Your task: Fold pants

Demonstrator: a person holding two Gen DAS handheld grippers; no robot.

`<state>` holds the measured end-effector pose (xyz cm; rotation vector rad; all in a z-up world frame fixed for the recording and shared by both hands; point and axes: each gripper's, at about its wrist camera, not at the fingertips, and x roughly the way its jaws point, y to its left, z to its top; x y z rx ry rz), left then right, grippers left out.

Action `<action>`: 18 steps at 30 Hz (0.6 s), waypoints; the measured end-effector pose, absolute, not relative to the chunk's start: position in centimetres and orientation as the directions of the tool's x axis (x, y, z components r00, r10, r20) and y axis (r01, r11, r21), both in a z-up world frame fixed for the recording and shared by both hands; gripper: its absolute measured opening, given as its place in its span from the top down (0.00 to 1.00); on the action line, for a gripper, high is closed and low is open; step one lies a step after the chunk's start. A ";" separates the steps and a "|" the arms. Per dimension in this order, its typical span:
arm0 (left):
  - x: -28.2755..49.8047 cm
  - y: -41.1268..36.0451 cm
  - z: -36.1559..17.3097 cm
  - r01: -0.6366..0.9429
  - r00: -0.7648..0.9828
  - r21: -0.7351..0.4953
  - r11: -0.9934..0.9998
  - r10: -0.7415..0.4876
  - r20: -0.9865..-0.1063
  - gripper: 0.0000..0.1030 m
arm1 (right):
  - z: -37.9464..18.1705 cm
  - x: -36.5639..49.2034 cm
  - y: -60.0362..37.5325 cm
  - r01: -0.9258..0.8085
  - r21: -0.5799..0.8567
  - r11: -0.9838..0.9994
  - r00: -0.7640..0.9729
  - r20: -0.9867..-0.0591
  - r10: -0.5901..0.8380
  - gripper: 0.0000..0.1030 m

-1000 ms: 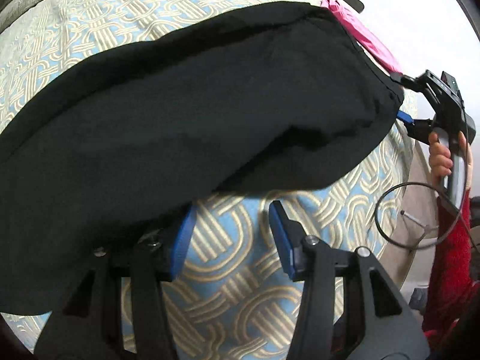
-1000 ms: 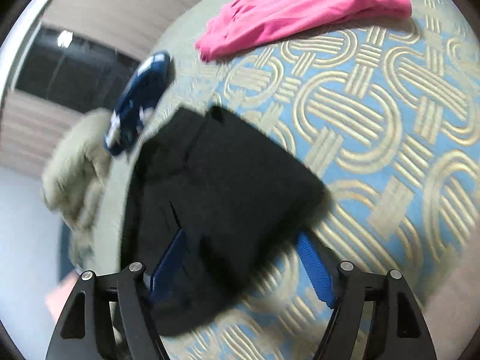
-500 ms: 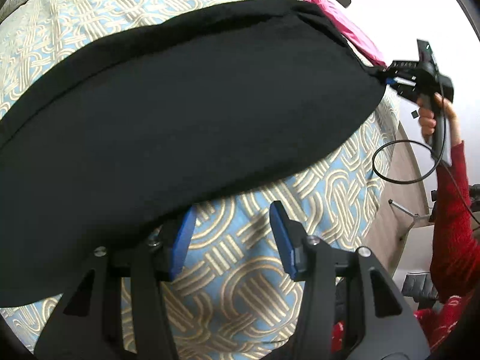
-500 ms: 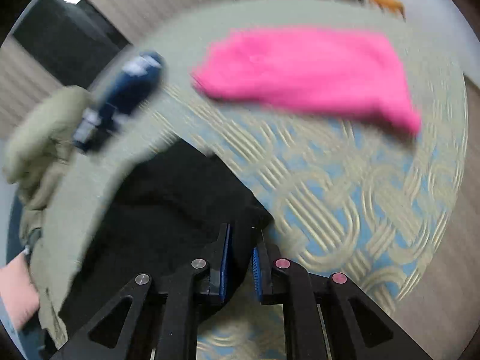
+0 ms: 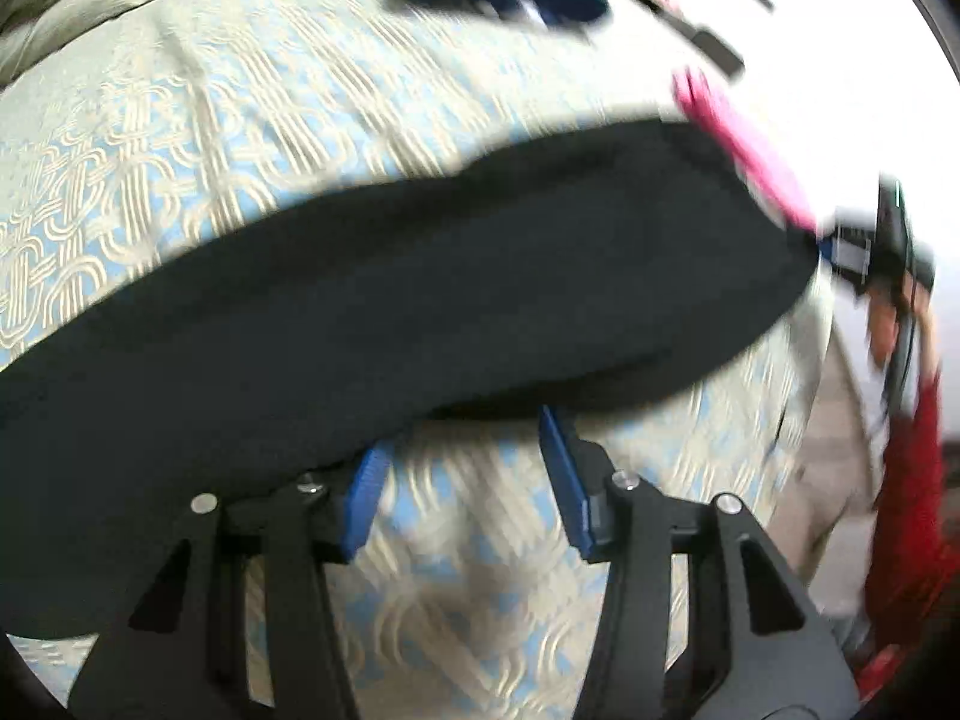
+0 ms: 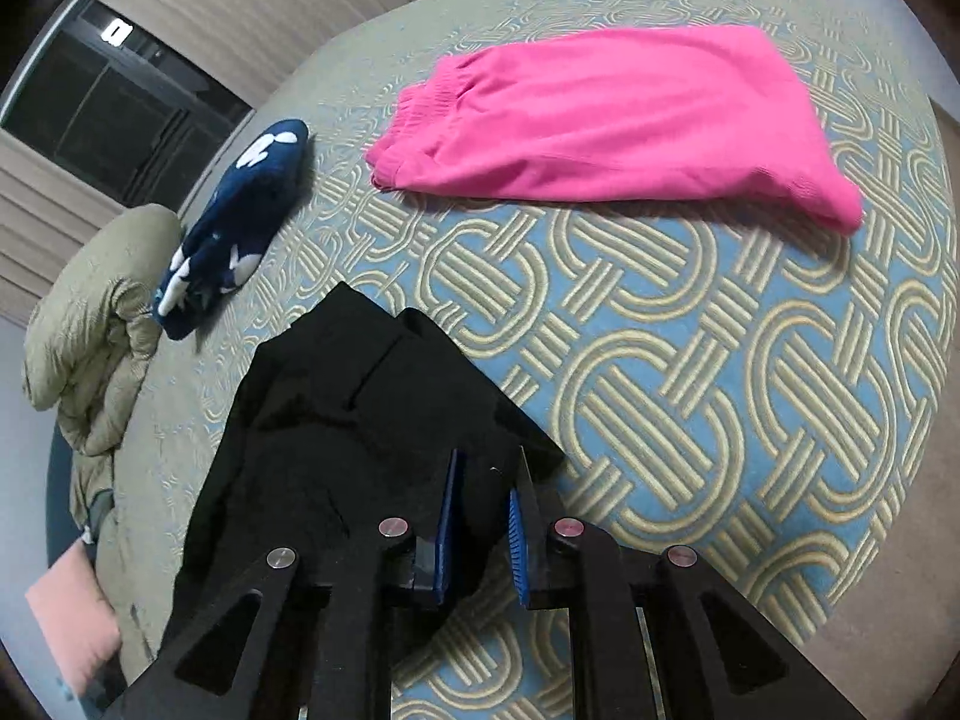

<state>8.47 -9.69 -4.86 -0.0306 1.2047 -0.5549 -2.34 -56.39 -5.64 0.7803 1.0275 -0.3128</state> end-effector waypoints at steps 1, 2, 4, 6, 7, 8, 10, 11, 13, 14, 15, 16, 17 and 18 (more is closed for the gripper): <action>9.1 -9.5 -4.8 0.369 0.245 -0.325 0.871 -0.428 -0.870 0.49 | -5.6 -2.2 -56.3 0.578 0.430 0.694 0.500 -0.858 0.115 0.86; 9.2 -9.2 -4.8 0.358 0.250 -0.327 0.875 -0.427 -0.869 0.49 | -5.5 -2.2 -56.2 0.582 0.426 0.693 0.497 -0.861 0.112 0.83; 9.0 -9.6 -4.6 0.378 0.263 -0.300 0.876 -0.413 -0.872 0.49 | -5.2 -2.1 -55.7 0.597 0.386 0.703 0.478 -0.875 0.074 0.69; 7.7 -10.3 -4.5 0.442 0.270 -0.259 0.859 -0.402 -0.875 0.49 | -4.1 -3.0 -54.8 0.626 0.245 0.740 0.417 -0.907 -0.053 0.55; 7.2 -10.5 -4.6 0.463 0.272 -0.239 0.854 -0.393 -0.879 0.49 | -3.4 -3.5 -54.1 0.638 0.150 0.756 0.374 -0.918 -0.134 0.53; 6.9 -11.1 -4.8 0.479 0.273 -0.221 0.850 -0.383 -0.882 0.49 | -2.9 -3.8 -53.4 0.635 0.099 0.767 0.356 -0.918 -0.177 0.53; 6.4 -11.8 -5.1 0.499 0.277 -0.192 0.845 -0.365 -0.889 0.49 | -1.2 -4.8 -50.7 0.540 0.107 0.835 0.410 -0.900 -0.150 0.53; 6.5 -12.1 -5.4 0.495 0.277 -0.188 0.848 -0.359 -0.891 0.49 | -0.9 -5.1 -49.4 0.475 0.155 0.867 0.438 -0.895 -0.080 0.53; 6.7 -11.6 -5.4 0.477 0.272 -0.205 0.855 -0.365 -0.890 0.49 | -0.9 -5.5 -46.1 0.320 0.291 0.902 0.467 -0.877 0.117 0.53; 6.9 -11.6 -5.4 0.462 0.269 -0.226 0.858 -0.378 -0.886 0.49 | -1.5 -5.6 -44.0 0.236 0.377 0.895 0.457 -0.856 0.240 0.53; 7.2 -11.8 -5.3 0.452 0.267 -0.241 0.859 -0.388 -0.882 0.49 | -2.5 -5.6 -42.2 0.180 0.451 0.874 0.429 -0.836 0.343 0.53; 7.2 -11.7 -5.3 0.447 0.265 -0.251 0.859 -0.395 -0.879 0.49 | -3.9 -5.5 -40.3 0.145 0.521 0.841 0.384 -0.813 0.438 0.53; 7.2 -11.4 -5.2 0.445 0.265 -0.254 0.859 -0.398 -0.879 0.49 | -5.0 -5.3 -39.1 0.133 0.563 0.816 0.345 -0.798 0.495 0.53; 7.2 -11.4 -5.1 0.446 0.265 -0.255 0.858 -0.399 -0.878 0.49 | -6.6 -4.9 -37.7 0.133 0.617 0.776 0.305 -0.770 0.560 0.53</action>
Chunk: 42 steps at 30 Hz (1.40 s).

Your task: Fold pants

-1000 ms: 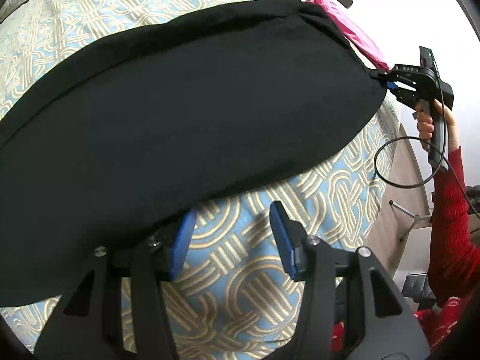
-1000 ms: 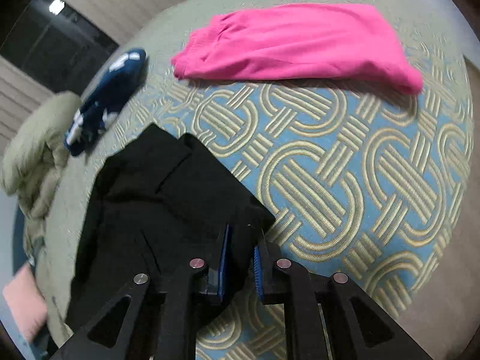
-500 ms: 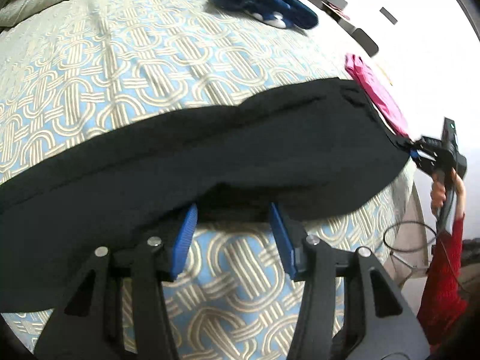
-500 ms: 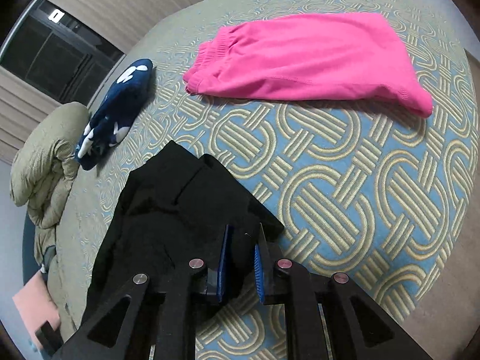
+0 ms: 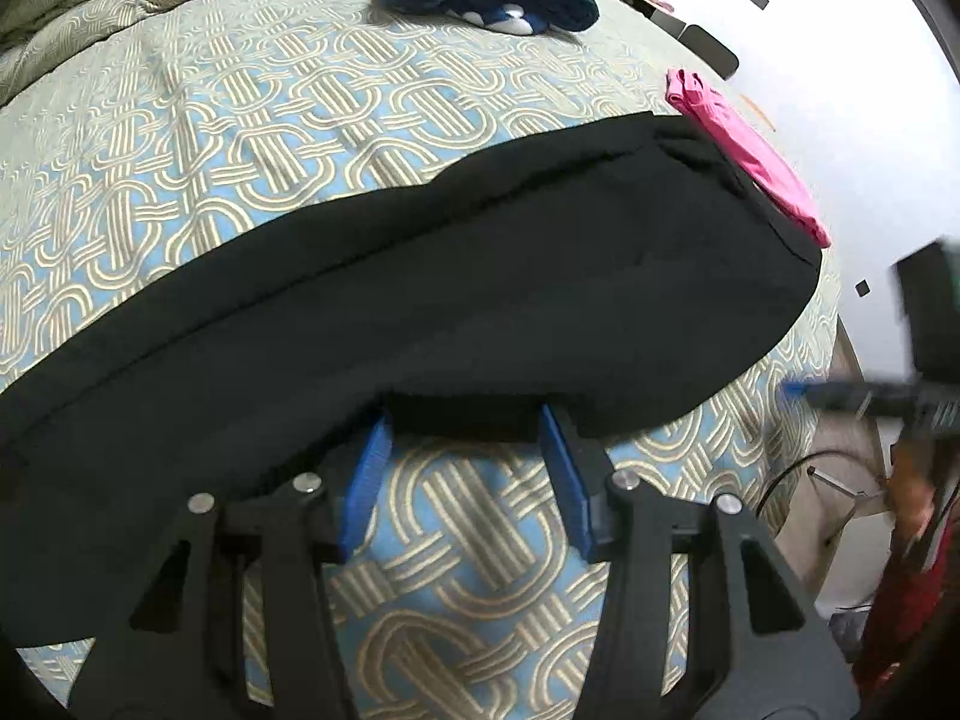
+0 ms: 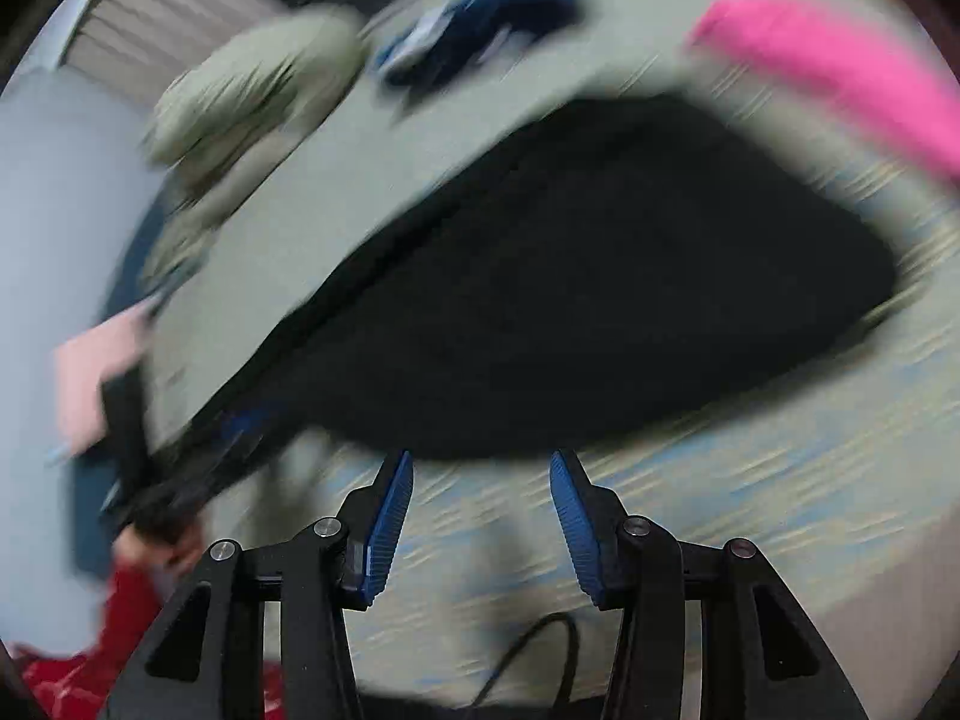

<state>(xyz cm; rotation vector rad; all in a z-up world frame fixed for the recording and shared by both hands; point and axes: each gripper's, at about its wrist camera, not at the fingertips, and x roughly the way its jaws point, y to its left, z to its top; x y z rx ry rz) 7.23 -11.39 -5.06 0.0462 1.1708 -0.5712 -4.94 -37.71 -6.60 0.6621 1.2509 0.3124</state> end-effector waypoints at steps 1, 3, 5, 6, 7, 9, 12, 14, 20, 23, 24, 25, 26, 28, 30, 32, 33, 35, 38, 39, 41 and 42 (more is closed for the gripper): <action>7.1 -11.3 -5.0 0.448 0.265 -0.256 0.856 -0.401 -0.877 0.49 | -7.7 -4.7 -37.1 0.149 0.653 0.743 0.292 -0.747 0.598 0.53; 6.8 -11.3 -4.8 0.456 0.268 -0.257 0.852 -0.407 -0.873 0.49 | -9.9 -3.7 -36.4 0.199 0.714 0.671 0.317 -0.695 0.646 0.53; 6.5 -11.0 -4.7 0.462 0.271 -0.254 0.850 -0.408 -0.872 0.49 | -11.4 -2.2 -36.5 0.257 0.715 0.650 0.343 -0.696 0.631 0.52; 6.2 -10.7 -4.6 0.463 0.273 -0.255 0.849 -0.410 -0.870 0.49 | -11.8 -1.7 -36.7 0.271 0.741 0.615 0.373 -0.669 0.643 0.52; 6.0 -10.6 -4.6 0.462 0.273 -0.256 0.849 -0.411 -0.870 0.49 | -12.0 -1.3 -36.9 0.277 0.765 0.582 0.402 -0.642 0.653 0.55; 5.3 -10.5 -4.4 0.473 0.262 -0.270 0.839 -0.426 -0.866 0.49 | -11.2 -0.8 -36.9 0.278 0.764 0.582 0.414 -0.642 0.645 0.95; 3.2 -11.2 -4.2 0.557 0.195 -0.315 0.768 -0.490 -0.850 0.49 | -8.5 -0.7 -37.8 0.263 0.784 0.563 0.439 -0.617 0.653 0.96; 1.7 -12.5 -4.2 0.622 0.141 -0.333 0.709 -0.520 -0.843 0.49 | -6.5 -0.8 -38.5 0.251 0.797 0.550 0.448 -0.599 0.664 0.96; 0.2 -16.5 -4.7 0.701 0.123 -0.291 0.651 -0.512 -0.850 0.49 | -4.7 0.0 -38.8 0.271 0.780 0.564 0.428 -0.623 0.655 0.96; 1.4 -16.8 -4.3 0.676 0.172 -0.280 0.682 -0.515 -0.840 0.49 | -4.6 0.2 -38.3 0.276 0.768 0.577 0.424 -0.637 0.644 0.96; 2.1 -16.6 -3.9 0.653 0.187 -0.290 0.700 -0.520 -0.834 0.49 | -4.6 0.3 -38.3 0.278 0.767 0.578 0.423 -0.638 0.644 0.95; 2.6 -16.3 -3.6 0.635 0.192 -0.305 0.710 -0.527 -0.828 0.49 | -4.6 0.3 -38.0 0.280 0.767 0.577 0.421 -0.639 0.644 0.95; 3.0 -16.0 -3.2 0.620 0.196 -0.329 0.713 -0.546 -0.814 0.49 | -4.7 0.5 -38.0 0.284 0.768 0.574 0.419 -0.638 0.646 0.95; 3.2 -15.8 -2.3 0.622 0.210 -0.341 0.705 -0.570 -0.794 0.49 | -4.9 0.7 -37.9 0.287 0.767 0.574 0.415 -0.640 0.647 0.95; 3.1 -16.1 -1.8 0.645 0.235 -0.301 0.702 -0.557 -0.796 0.49 | -4.7 0.6 -37.7 0.288 0.765 0.576 0.412 -0.642 0.647 0.94; 3.3 -16.8 -1.7 0.662 0.256 -0.261 0.702 -0.539 -0.803 0.49 | -4.8 0.6 -37.6 0.289 0.760 0.582 0.406 -0.648 0.645 0.94; 3.6 -17.0 -1.9 0.667 0.255 -0.257 0.700 -0.538 -0.804 0.49 | -4.8 0.6 -37.5 0.289 0.758 0.585 0.401 -0.651 0.644 0.93; 3.9 -18.4 -2.5 0.686 0.237 -0.248 0.684 -0.532 -0.813 0.49 | -4.8 0.7 -37.3 0.289 0.753 0.592 0.390 -0.657 0.645 0.93; 4.4 -20.4 -3.6 0.709 0.233 -0.210 0.673 -0.505 -0.831 0.49 | -5.0 0.5 -37.2 0.293 0.746 0.598 0.374 -0.665 0.647 0.91; 4.5 -20.9 -3.8 0.712 0.245 -0.190 0.676 -0.493 -0.835 0.49 | -5.1 0.4 -37.1 0.294 0.739 0.606 0.367 -0.673 0.642 0.89; 4.9 -22.0 -4.4 0.704 0.281 -0.150 0.695 -0.465 -0.839 0.54 | -5.1 0.0 -37.1 0.292 0.712 0.639 0.356 -0.701 0.618 0.86; 5.2 -22.2 -4.4 0.697 0.284 -0.156 0.700 -0.469 -0.836 0.74 | -5.0 -0.3 -37.2 0.292 0.694 0.658 0.351 -0.718 0.601 0.83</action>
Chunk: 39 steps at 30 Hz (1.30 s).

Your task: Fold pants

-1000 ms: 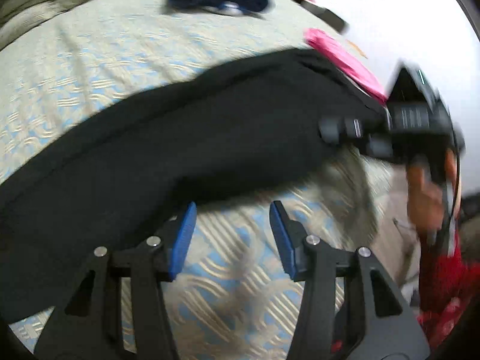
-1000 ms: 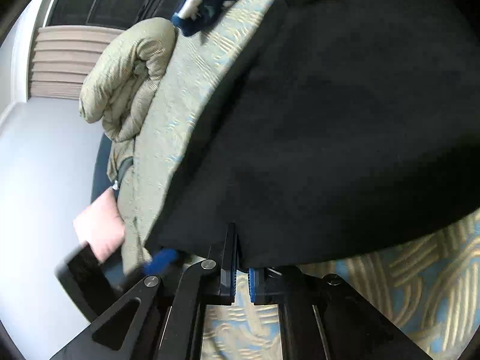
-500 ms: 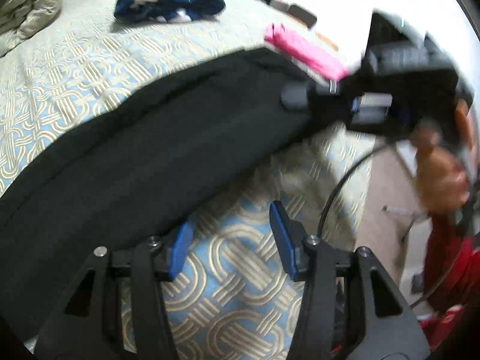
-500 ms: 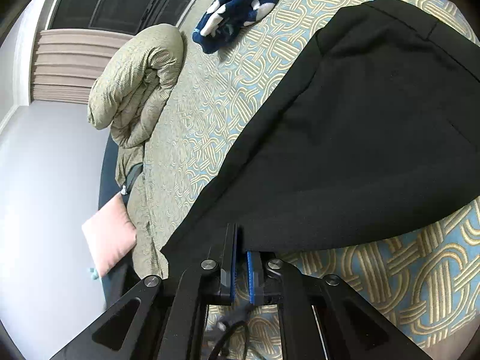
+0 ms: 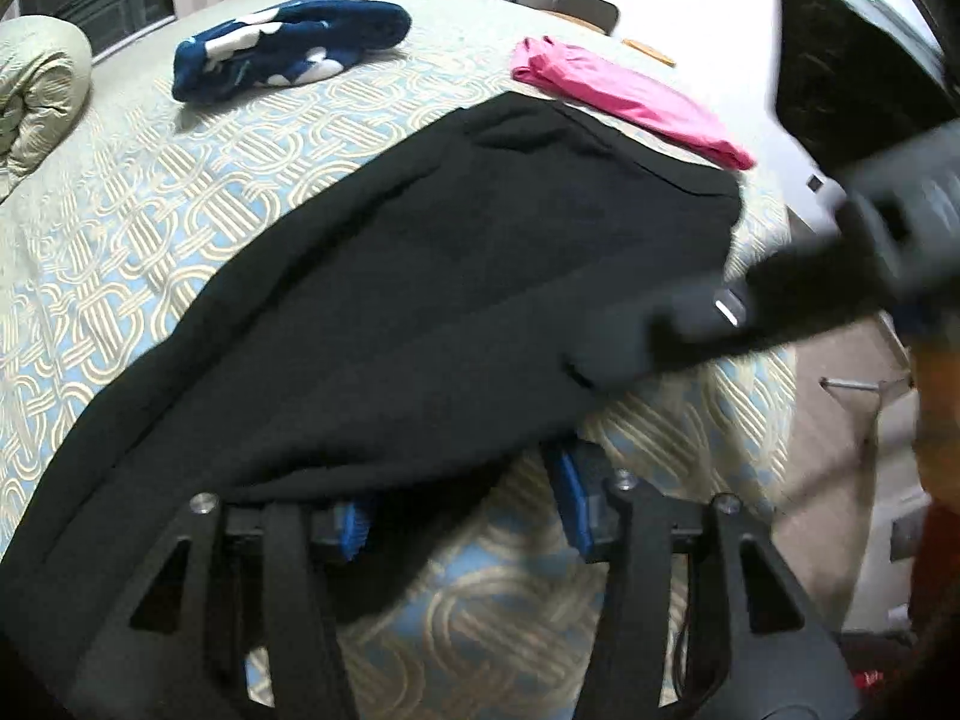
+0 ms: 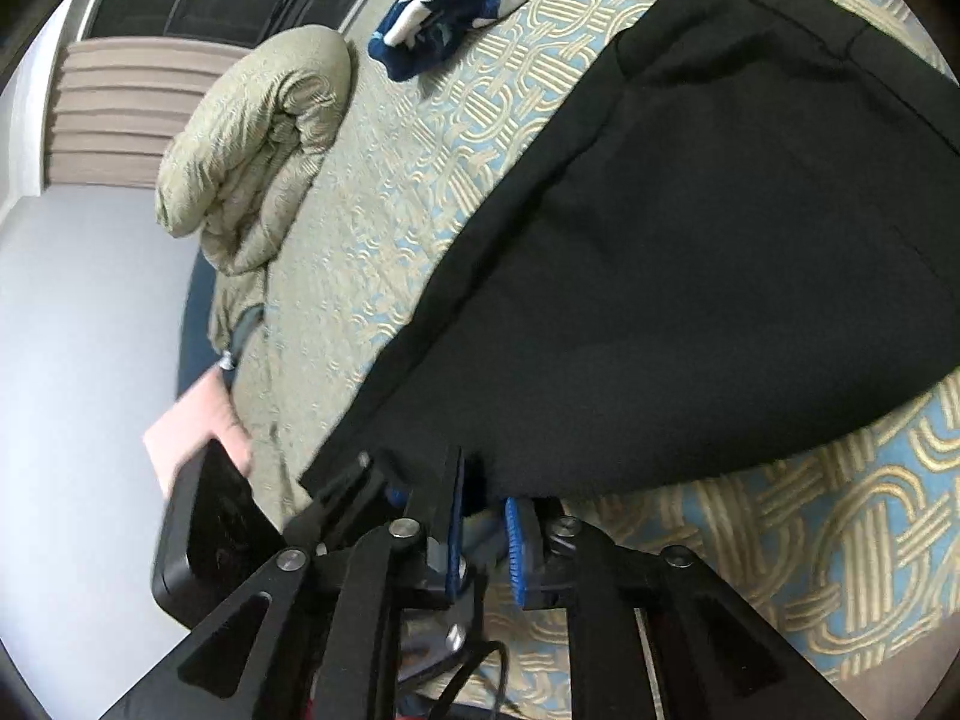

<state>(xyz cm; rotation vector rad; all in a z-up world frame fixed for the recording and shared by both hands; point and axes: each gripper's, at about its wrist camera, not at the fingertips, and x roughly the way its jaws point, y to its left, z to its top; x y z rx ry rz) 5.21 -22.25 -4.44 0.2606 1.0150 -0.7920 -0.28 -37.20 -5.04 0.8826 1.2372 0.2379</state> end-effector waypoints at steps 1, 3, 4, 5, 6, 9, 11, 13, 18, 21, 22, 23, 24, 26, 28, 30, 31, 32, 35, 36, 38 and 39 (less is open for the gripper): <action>5.4 -22.4 -4.5 0.692 0.278 -0.165 0.703 -0.470 -0.837 0.81 | -4.9 -0.7 -37.4 0.293 0.668 0.684 0.346 -0.741 0.575 0.76; 5.6 -22.4 -4.3 0.686 0.270 -0.181 0.705 -0.478 -0.835 0.87 | -5.0 -1.4 -38.1 0.304 0.635 0.710 0.345 -0.768 0.539 0.69; 5.3 -22.1 -4.0 0.691 0.273 -0.189 0.698 -0.494 -0.825 0.87 | -5.0 -1.9 -38.8 0.315 0.623 0.716 0.350 -0.777 0.523 0.65; 4.9 -21.8 -3.7 0.699 0.267 -0.200 0.686 -0.510 -0.818 0.87 | -5.2 -2.7 -39.9 0.338 0.615 0.712 0.362 -0.784 0.505 0.63; 4.4 -21.7 -3.4 0.709 0.258 -0.207 0.674 -0.521 -0.813 0.87 | -5.4 -3.4 -41.2 0.365 0.610 0.703 0.376 -0.788 0.488 0.59; 2.1 -21.5 -2.8 0.752 0.237 -0.196 0.629 -0.535 -0.811 0.87 | -6.5 -5.5 -46.3 0.494 0.590 0.639 0.429 -0.804 0.411 0.49; 1.2 -21.6 -3.1 0.770 0.234 -0.176 0.613 -0.528 -0.816 0.87 | -7.6 -6.9 -49.6 0.594 0.572 0.566 0.452 -0.819 0.353 0.48; 0.3 -22.0 -3.9 0.779 0.236 -0.152 0.608 -0.510 -0.827 0.87 | -8.9 -7.7 -52.8 0.662 0.574 0.482 0.479 -0.819 0.316 0.48; -0.8 -22.7 -4.9 0.775 0.240 -0.137 0.617 -0.487 -0.840 0.85 | -10.7 -6.7 -56.8 0.646 0.660 0.383 0.591 -0.750 0.296 0.48; -1.0 -23.2 -4.9 0.779 0.252 -0.110 0.617 -0.469 -0.846 0.82 | -9.6 -5.1 -56.3 0.630 0.615 0.474 0.581 -0.778 0.237 0.88; -1.0 -23.3 -4.8 0.777 0.257 -0.105 0.621 -0.465 -0.847 0.82 | -8.7 -5.2 -56.0 0.622 0.607 0.495 0.589 -0.779 0.214 0.89; -1.1 -23.3 -4.5 0.776 0.268 -0.097 0.623 -0.465 -0.844 0.82 | -6.9 -5.6 -55.5 0.588 0.612 0.528 0.629 -0.757 0.177 0.89; -1.4 -23.2 -4.1 0.781 0.284 -0.088 0.618 -0.476 -0.832 0.82 | -5.5 -6.1 -55.3 0.562 0.609 0.560 0.653 -0.742 0.151 0.90; -2.0 -23.1 -3.7 0.794 0.275 -0.103 0.599 -0.505 -0.818 0.82 | -3.1 -7.3 -54.9 0.534 0.572 0.622 0.679 -0.729 0.088 0.90; -2.6 -23.6 -4.3 0.804 0.258 -0.109 0.585 -0.508 -0.822 0.82 | -4.0 -8.0 -55.6 0.553 0.510 0.659 0.636 -0.769 0.062 0.88; -3.1 -24.5 -6.0 0.811 0.259 -0.063 0.581 -0.454 -0.853 0.82 | -7.6 -7.8 -56.7 0.600 0.430 0.674 0.506 -0.857 0.097 0.81; -3.5 -25.0 -6.8 0.818 0.256 -0.039 0.574 -0.424 -0.869 0.82 | -9.5 -8.2 -57.0 0.624 0.423 0.657 0.456 -0.880 0.133 0.75; -3.9 -25.1 -7.0 0.823 0.264 -0.020 0.568 -0.413 -0.872 0.82 | -9.5 -9.0 -57.3 0.612 0.479 0.629 0.513 -0.846 0.145 0.75; -4.9 -25.0 -6.3 0.849 0.276 0.018 0.528 -0.415 -0.867 0.72 | -7.5 -10.4 -58.5 0.650 0.449 0.613 0.508 -0.857 0.089 0.58; -5.0 -24.7 -5.9 0.854 0.266 0.010 0.520 -0.420 -0.868 0.72 | -5.9 -10.8 -59.0 0.682 0.380 0.625 0.508 -0.861 -0.030 0.55; -4.9 -24.3 -5.2 0.858 0.249 -0.005 0.514 -0.424 -0.871 0.72 | -3.1 -11.0 -59.5 0.680 0.308 0.665 0.546 -0.818 -0.179 0.52; -4.7 -23.7 -4.6 0.857 0.223 -0.035 0.514 -0.432 -0.874 0.72 | -1.6 -10.5 -59.2 0.652 0.290 0.700 0.581 -0.784 -0.217 0.52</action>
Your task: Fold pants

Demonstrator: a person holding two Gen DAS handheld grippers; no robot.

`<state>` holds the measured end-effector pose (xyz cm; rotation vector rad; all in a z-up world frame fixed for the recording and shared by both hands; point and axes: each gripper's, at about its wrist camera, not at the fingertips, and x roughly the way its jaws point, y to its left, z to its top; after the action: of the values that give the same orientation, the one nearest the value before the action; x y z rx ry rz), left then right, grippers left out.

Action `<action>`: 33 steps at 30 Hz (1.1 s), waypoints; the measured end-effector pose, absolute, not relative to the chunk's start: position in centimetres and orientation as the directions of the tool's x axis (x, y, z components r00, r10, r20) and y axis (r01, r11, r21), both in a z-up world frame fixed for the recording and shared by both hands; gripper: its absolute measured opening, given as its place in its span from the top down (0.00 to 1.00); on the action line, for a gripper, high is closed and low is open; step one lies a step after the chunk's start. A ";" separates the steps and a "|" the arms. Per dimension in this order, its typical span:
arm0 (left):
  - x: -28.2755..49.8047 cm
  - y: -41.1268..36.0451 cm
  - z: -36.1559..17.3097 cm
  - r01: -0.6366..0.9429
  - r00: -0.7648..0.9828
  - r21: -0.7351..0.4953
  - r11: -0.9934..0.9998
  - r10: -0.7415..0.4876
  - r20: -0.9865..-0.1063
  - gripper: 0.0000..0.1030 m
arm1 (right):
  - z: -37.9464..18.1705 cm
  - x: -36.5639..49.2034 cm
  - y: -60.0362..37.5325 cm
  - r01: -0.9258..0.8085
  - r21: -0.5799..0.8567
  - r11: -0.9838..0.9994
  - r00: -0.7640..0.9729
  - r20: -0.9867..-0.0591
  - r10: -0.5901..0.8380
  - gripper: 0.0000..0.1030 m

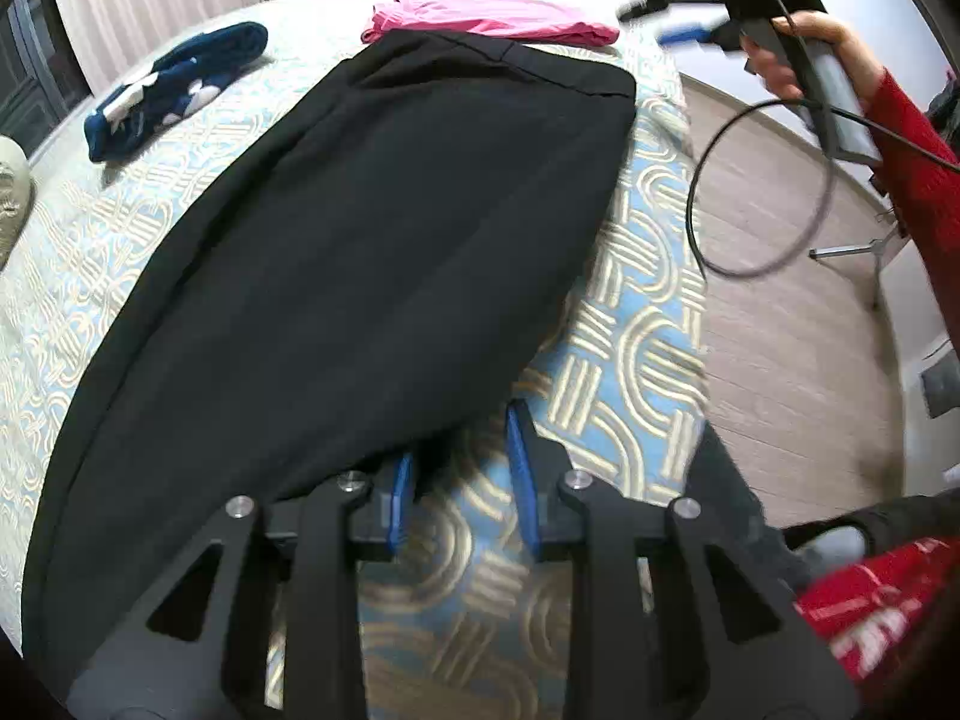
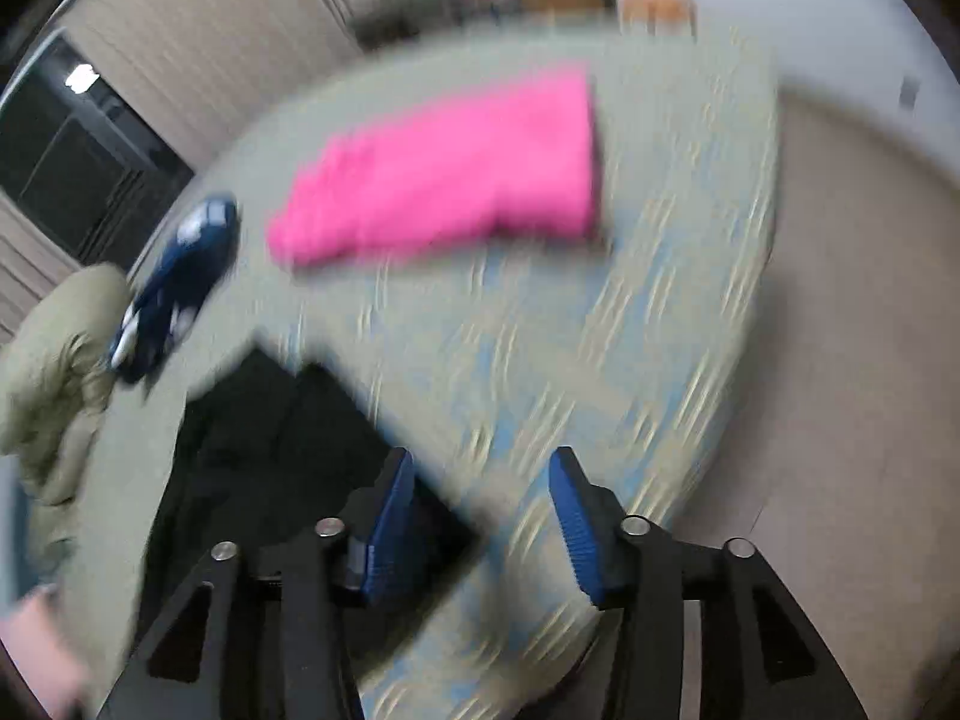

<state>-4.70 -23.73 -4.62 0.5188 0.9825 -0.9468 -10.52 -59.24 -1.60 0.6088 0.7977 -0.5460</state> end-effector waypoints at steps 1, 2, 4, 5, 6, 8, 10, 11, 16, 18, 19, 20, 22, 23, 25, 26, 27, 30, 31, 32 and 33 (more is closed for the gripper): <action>-4.4 -23.3 -4.2 0.854 0.202 -0.064 0.516 -0.443 -0.874 0.72 | -0.6 -9.9 -58.7 0.616 0.276 0.738 0.614 -0.755 -0.229 0.52; -4.1 -22.9 -3.7 0.848 0.182 -0.096 0.521 -0.456 -0.871 0.72 | 0.5 -8.9 -57.9 0.558 0.240 0.794 0.651 -0.720 -0.240 0.52; -3.3 -21.7 -2.2 0.832 0.154 -0.156 0.532 -0.491 -0.857 0.70 | 1.9 -6.6 -55.6 0.473 0.133 0.871 0.700 -0.657 -0.280 0.52; -3.0 -21.2 -1.5 0.822 0.157 -0.170 0.543 -0.504 -0.849 0.70 | 2.2 -5.0 -54.7 0.431 0.113 0.895 0.715 -0.647 -0.263 0.52; -1.9 -20.4 -0.6 0.799 0.176 -0.186 0.572 -0.518 -0.837 0.68 | 1.9 -3.0 -54.3 0.362 0.151 0.920 0.722 -0.670 -0.174 0.52; 0.0 -19.1 0.6 0.746 0.225 -0.205 0.634 -0.529 -0.818 0.61 | 0.5 0.9 -54.4 0.255 0.275 0.927 0.688 -0.725 0.026 0.52; 1.7 -17.7 1.3 0.689 0.284 -0.204 0.695 -0.518 -0.807 0.59 | -1.7 4.8 -54.8 0.212 0.343 0.915 0.604 -0.782 0.153 0.52; 2.3 -17.1 1.5 0.663 0.307 -0.202 0.721 -0.508 -0.805 0.59 | -2.7 6.5 -55.1 0.234 0.332 0.914 0.563 -0.813 0.152 0.52; 5.5 -14.9 0.9 0.576 0.374 -0.177 0.798 -0.450 -0.811 0.52 | -6.6 9.4 -57.6 0.258 0.378 0.889 0.465 -0.855 0.229 0.36; 6.6 -15.4 -0.3 0.583 0.370 -0.131 0.802 -0.406 -0.835 0.51 | -7.0 9.4 -57.4 0.253 0.395 0.883 0.472 -0.847 0.244 0.35; 7.3 -16.1 -1.3 0.590 0.373 -0.097 0.802 -0.377 -0.848 0.51 | -6.9 9.1 -57.2 0.252 0.384 0.888 0.488 -0.843 0.226 0.48; 7.7 -16.5 -2.0 0.595 0.374 -0.070 0.801 -0.353 -0.858 0.51 | -6.5 8.6 -56.8 0.263 0.353 0.898 0.496 -0.848 0.189 0.62; 8.7 -17.5 -3.5 0.604 0.355 -0.044 0.796 -0.318 -0.879 0.51 | -5.5 7.4 -56.8 0.317 0.316 0.894 0.500 -0.857 0.125 0.97; 9.0 -17.6 -3.9 0.605 0.346 -0.049 0.794 -0.319 -0.882 0.51 | -4.7 6.5 -57.4 0.341 0.348 0.874 0.543 -0.831 0.119 0.98; 9.7 -18.6 -4.3 0.616 0.337 -0.063 0.785 -0.335 -0.880 0.51 | -2.1 4.5 -59.2 0.379 0.406 0.831 0.646 -0.760 0.077 1.00; 9.9 -19.1 -4.5 0.626 0.336 -0.065 0.777 -0.343 -0.877 0.51 | -0.9 3.8 -60.2 0.408 0.405 0.819 0.672 -0.740 0.032 1.00; 10.0 -19.6 -4.7 0.636 0.333 -0.063 0.769 -0.347 -0.877 0.51 | -0.2 3.5 -61.2 0.426 0.391 0.816 0.674 -0.739 0.002 1.00; 10.5 -21.0 -5.6 0.657 0.342 -0.015 0.754 -0.315 -0.885 0.51 | -0.4 4.1 -62.5 0.358 0.411 0.838 0.660 -0.747 0.084 0.96; 10.6 -21.4 -5.9 0.660 0.348 0.005 0.751 -0.300 -0.888 0.51 | -0.9 4.3 -62.1 0.323 0.409 0.854 0.643 -0.757 0.119 0.93; 10.8 -21.6 -6.2 0.661 0.348 0.011 0.751 -0.293 -0.891 0.51 | -1.4 4.9 -61.2 0.298 0.382 0.875 0.611 -0.780 0.132 0.87; 10.8 -21.5 -6.4 0.660 0.345 0.009 0.751 -0.292 -0.892 0.51 | -2.1 5.3 -60.2 0.275 0.345 0.898 0.577 -0.806 0.133 0.68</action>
<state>10.80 -21.53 -6.43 0.4041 1.0484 -0.6400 5.34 -60.21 -2.09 0.4670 0.9613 -0.0868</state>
